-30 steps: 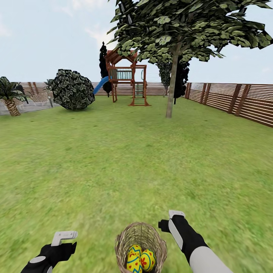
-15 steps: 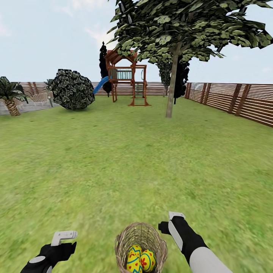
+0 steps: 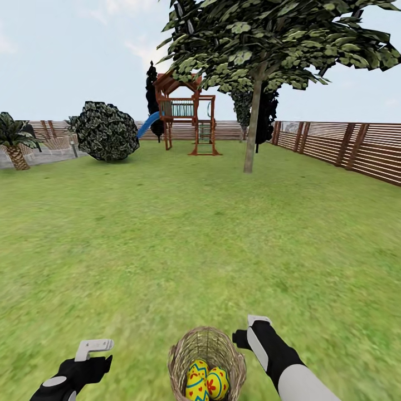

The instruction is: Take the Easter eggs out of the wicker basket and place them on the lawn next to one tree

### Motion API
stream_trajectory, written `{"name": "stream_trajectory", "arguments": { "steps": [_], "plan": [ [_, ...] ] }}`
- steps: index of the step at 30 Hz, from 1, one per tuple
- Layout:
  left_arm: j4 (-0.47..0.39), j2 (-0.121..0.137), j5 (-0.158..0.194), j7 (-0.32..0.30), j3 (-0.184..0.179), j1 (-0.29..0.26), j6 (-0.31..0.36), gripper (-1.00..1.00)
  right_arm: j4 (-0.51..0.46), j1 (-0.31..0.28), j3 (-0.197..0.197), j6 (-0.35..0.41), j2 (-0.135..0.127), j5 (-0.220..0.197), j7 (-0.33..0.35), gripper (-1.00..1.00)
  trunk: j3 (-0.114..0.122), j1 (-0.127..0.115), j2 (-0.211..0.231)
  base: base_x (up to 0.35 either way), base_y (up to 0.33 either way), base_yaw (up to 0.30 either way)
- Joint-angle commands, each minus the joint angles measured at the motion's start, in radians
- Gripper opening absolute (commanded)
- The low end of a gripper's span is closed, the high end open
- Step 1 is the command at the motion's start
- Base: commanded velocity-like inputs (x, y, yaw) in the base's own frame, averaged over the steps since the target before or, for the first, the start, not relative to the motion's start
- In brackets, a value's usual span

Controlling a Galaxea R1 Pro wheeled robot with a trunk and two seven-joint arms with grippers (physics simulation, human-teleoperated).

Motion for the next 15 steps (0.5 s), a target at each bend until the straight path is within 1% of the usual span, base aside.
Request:
{"name": "stream_trajectory", "arguments": {
  "steps": [1,15],
  "plan": [
    [-0.002,0.000,0.000,0.003,-0.001,0.000,0.005,1.00,0.000,0.000,-0.001,0.003,0.000,-0.011,-0.008,1.00,-0.005,0.004,-0.009,0.000,0.000,0.000],
    [-0.003,0.000,0.001,0.003,-0.001,0.001,0.005,1.00,0.023,0.000,-0.001,0.004,0.000,-0.011,-0.004,1.00,-0.049,0.058,-0.107,0.000,0.000,0.000]
  ]
}}
